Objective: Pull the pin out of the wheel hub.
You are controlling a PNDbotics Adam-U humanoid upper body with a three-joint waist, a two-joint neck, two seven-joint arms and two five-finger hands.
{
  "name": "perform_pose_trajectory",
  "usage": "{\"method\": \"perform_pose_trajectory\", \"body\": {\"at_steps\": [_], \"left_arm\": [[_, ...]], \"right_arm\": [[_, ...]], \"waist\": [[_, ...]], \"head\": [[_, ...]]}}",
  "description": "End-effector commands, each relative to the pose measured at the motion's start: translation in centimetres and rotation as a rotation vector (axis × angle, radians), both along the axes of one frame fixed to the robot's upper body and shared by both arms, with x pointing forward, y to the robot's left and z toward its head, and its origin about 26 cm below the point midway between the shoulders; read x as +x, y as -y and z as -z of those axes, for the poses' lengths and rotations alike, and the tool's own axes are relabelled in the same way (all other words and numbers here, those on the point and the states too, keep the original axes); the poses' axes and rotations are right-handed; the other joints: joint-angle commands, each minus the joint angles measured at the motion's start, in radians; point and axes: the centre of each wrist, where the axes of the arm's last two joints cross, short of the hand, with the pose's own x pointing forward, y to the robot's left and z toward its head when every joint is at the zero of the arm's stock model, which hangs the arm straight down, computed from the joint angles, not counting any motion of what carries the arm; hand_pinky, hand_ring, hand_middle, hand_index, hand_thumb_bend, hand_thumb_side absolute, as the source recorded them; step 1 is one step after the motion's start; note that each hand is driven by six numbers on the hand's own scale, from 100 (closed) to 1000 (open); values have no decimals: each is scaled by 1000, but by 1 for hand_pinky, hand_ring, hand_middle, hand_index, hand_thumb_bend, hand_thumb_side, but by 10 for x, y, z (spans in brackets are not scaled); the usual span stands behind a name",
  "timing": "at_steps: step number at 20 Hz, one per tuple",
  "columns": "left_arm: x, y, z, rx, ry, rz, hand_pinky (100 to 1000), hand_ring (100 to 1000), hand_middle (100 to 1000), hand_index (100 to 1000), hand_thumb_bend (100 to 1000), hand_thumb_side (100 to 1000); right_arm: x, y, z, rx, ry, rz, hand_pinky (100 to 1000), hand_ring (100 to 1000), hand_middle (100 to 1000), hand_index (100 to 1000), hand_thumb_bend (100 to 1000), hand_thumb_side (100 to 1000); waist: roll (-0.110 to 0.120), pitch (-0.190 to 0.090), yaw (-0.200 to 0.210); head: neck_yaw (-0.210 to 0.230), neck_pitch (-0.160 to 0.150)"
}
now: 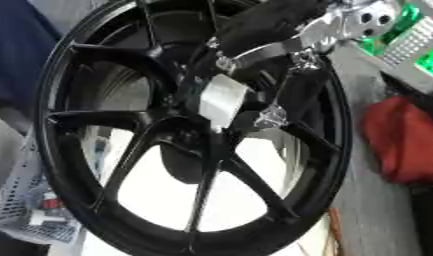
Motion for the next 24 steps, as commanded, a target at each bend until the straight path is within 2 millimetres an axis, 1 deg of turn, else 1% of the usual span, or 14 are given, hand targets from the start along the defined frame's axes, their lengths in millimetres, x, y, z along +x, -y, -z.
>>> {"method": "perform_pose_trajectory", "body": {"at_steps": [1, 3, 4, 6, 9, 11, 12, 13, 14, 15, 16, 17, 20, 24], "left_arm": [[-2, 2, -7, 16, 23, 5, 967, 517, 629, 804, 229, 942], [-3, 2, -6, 16, 22, 4, 967, 517, 629, 804, 229, 942], [-3, 2, -6, 16, 22, 4, 967, 517, 629, 804, 229, 942], [-3, 2, -6, 16, 21, 4, 967, 517, 629, 804, 229, 943], [-3, 2, -6, 17, 19, 4, 968, 517, 629, 802, 228, 945], [-3, 2, -5, 16, 18, 3, 968, 516, 629, 802, 228, 945], [-3, 2, -5, 16, 19, 3, 968, 516, 629, 802, 229, 945], [-3, 2, -5, 16, 19, 3, 968, 516, 629, 802, 229, 945], [-3, 2, -5, 15, 19, 3, 968, 516, 629, 802, 229, 945], [-3, 2, -5, 14, 19, 3, 968, 516, 628, 801, 229, 946], [-3, 2, -5, 14, 17, 2, 969, 516, 628, 801, 229, 946], [-3, 2, -4, 13, 16, 0, 969, 516, 628, 801, 229, 947], [-3, 2, -4, 12, 14, -2, 970, 516, 628, 801, 228, 947], [-3, 2, -3, 11, 13, -5, 970, 516, 628, 801, 228, 947]], "right_arm": [[-5, 3, -7, -6, 30, 28, 897, 888, 736, 875, 182, 100], [-5, 2, -9, 8, 24, 30, 888, 873, 699, 847, 144, 100], [-5, 2, -10, 16, 21, 29, 880, 859, 662, 807, 111, 100], [-6, 1, -12, 28, 17, 28, 868, 842, 625, 776, 100, 100], [-6, 1, -14, 37, 17, 36, 856, 816, 611, 765, 102, 100], [-6, 1, -14, 39, 15, 44, 831, 747, 600, 758, 100, 100], [-6, 1, -13, 41, 12, 46, 811, 693, 594, 754, 100, 100], [-6, 1, -13, 44, 7, 48, 801, 670, 591, 752, 100, 100], [-6, 1, -13, 46, 1, 50, 766, 612, 580, 745, 100, 100], [-6, 1, -12, 52, -9, 52, 743, 580, 566, 735, 100, 100], [-6, 1, -12, 59, -19, 55, 707, 531, 531, 709, 100, 100], [-6, 1, -12, 68, -31, 57, 698, 518, 521, 701, 100, 100], [-7, 1, -16, 119, -61, 59, 630, 405, 428, 607, 100, 100], [-8, 1, -21, 203, -78, 61, 547, 319, 360, 535, 100, 100]], "waist": [[8, -15, 2], [9, -14, 2], [9, -13, 2], [10, -12, 1], [9, -11, 1], [9, -10, 1], [9, -10, 2], [9, -10, 3], [9, -10, 3], [9, -9, 4], [9, -9, 4], [9, -9, 3], [10, -9, 2], [12, -11, 0]], "head": [[-2, 0], [-2, 1], [-1, 2], [-1, 3], [-1, 2], [-2, 1], [-3, 1], [-4, 1], [-5, 2], [-6, 3], [-6, 4], [-6, 5], [-4, 7], [-2, 9]]}}
